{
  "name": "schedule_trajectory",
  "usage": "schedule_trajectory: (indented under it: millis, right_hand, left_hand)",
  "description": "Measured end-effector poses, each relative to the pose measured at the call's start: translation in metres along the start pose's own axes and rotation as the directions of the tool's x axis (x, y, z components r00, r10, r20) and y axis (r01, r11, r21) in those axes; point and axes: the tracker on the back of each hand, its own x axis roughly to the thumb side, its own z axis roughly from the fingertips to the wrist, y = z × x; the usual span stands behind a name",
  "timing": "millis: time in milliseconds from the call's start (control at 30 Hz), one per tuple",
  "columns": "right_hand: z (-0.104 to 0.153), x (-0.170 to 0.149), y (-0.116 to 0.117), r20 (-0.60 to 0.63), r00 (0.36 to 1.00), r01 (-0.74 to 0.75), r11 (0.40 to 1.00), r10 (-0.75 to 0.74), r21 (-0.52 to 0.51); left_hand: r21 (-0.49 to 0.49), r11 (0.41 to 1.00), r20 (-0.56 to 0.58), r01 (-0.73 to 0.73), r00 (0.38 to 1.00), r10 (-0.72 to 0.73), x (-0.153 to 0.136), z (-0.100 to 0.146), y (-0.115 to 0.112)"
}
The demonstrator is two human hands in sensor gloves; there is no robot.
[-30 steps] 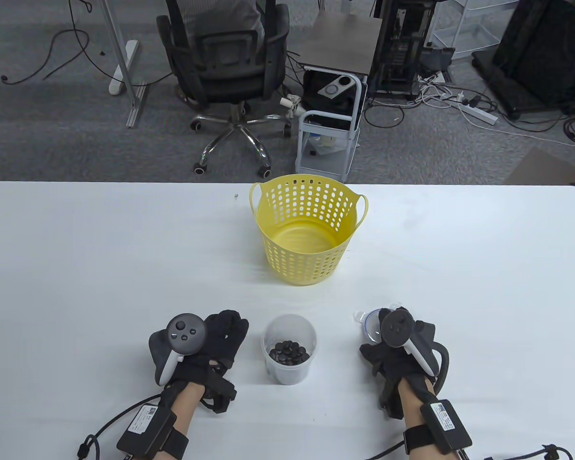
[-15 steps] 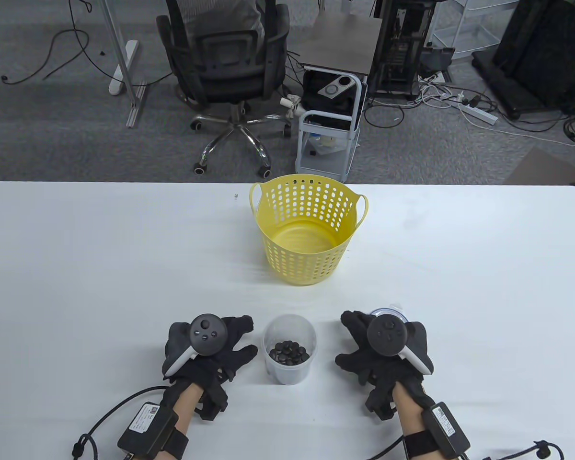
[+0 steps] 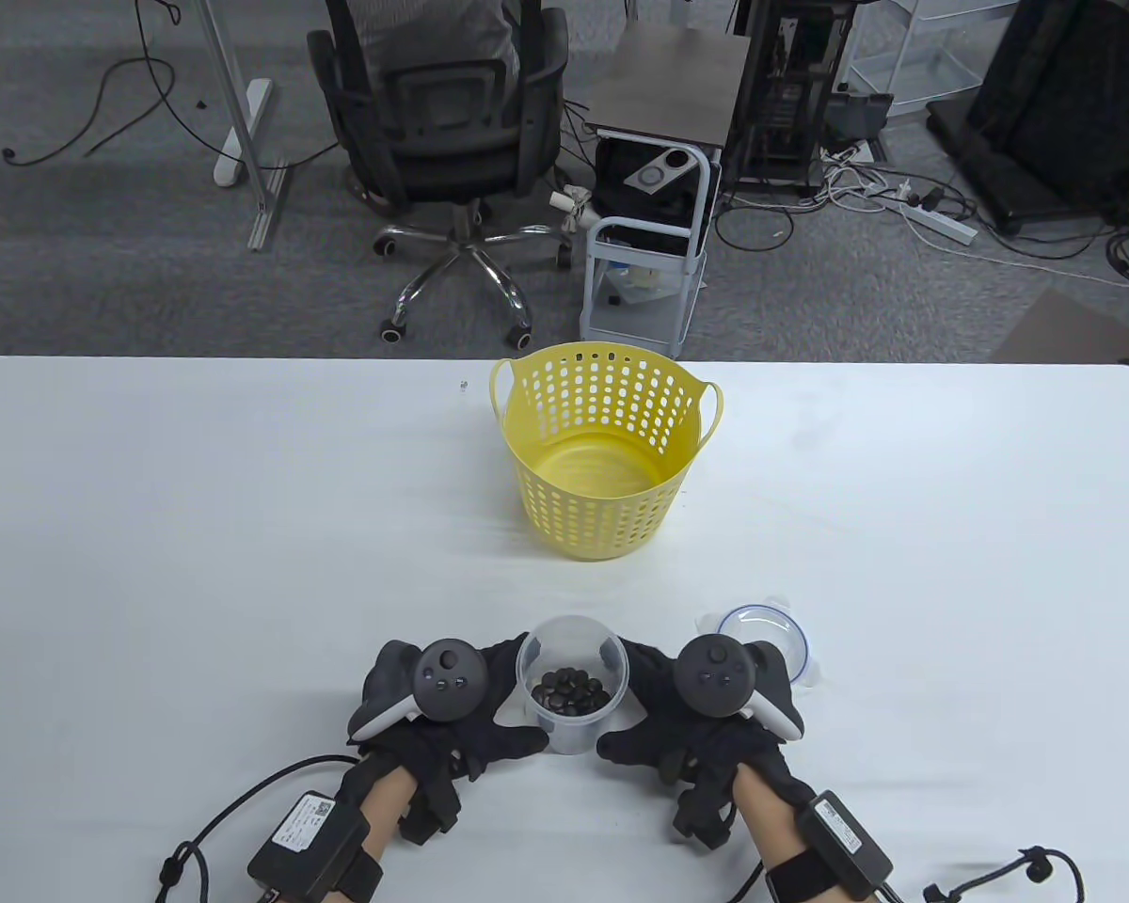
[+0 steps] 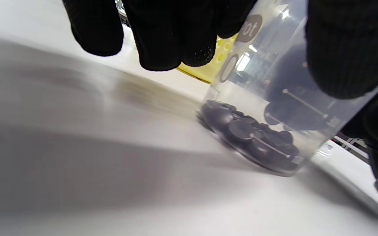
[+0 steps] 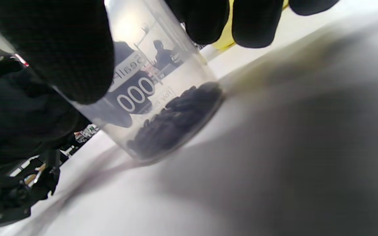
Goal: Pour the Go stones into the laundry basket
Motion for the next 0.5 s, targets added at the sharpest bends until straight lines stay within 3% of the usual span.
schedule_trajectory:
  millis: [233,367,500]
  right_hand:
    - [0.004,0.002,-0.007,0.053,0.995,0.084,0.995,-0.081,-0.063]
    - [0.009,0.009,-0.015,0.126,0.972,0.215,0.964,-0.196,-0.155]
    - [0.016,0.022,-0.018,0.196,0.95,0.29,0.922,-0.244,-0.257]
  left_hand:
    - [0.069,0.995,0.057,-0.068,0.996,0.064,0.0,0.004,0.007]
    - [0.176,0.964,0.112,-0.198,0.977,0.18,0.004,0.009,0.015]
    - [0.217,0.932,0.144,-0.291,0.954,0.264,0.01,0.013,0.016]
